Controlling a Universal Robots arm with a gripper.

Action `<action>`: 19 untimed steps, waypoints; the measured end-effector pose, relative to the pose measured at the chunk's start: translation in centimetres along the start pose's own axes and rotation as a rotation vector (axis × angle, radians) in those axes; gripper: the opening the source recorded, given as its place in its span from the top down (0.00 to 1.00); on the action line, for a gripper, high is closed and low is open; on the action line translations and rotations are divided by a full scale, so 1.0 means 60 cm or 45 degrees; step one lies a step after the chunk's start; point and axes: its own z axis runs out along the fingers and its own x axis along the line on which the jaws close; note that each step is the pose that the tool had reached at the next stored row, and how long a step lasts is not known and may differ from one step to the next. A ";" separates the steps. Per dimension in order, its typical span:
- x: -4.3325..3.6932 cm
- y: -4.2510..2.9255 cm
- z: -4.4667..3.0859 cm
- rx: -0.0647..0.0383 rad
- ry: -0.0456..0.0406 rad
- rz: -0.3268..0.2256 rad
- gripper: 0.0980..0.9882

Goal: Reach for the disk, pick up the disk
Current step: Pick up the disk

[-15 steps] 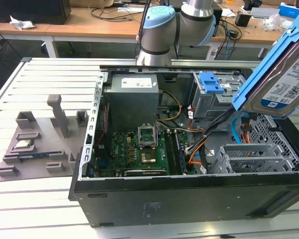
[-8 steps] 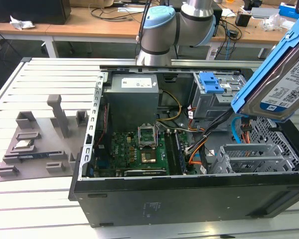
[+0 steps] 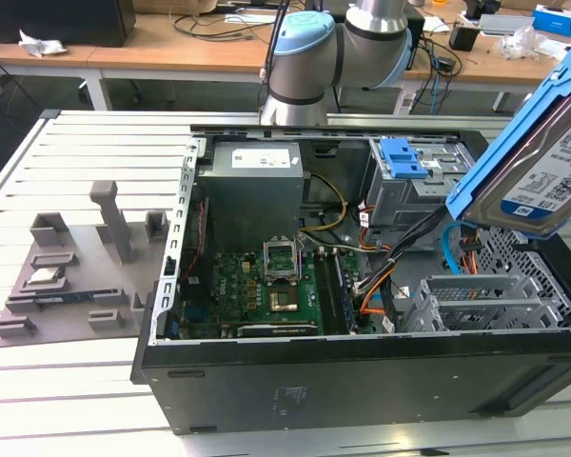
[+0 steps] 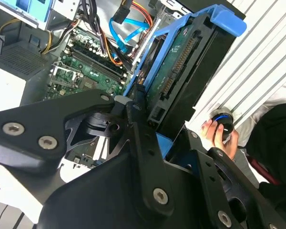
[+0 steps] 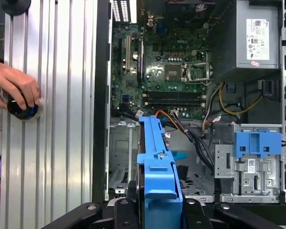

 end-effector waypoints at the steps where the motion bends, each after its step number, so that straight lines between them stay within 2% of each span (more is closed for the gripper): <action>1: 0.001 -0.001 0.001 0.000 0.000 0.000 0.70; 8: 0.003 -0.013 0.005 0.000 0.001 0.002 0.70; 10: 0.008 -0.019 0.018 0.000 0.001 0.003 0.70; 19: 0.013 -0.021 0.027 0.000 0.001 0.003 0.70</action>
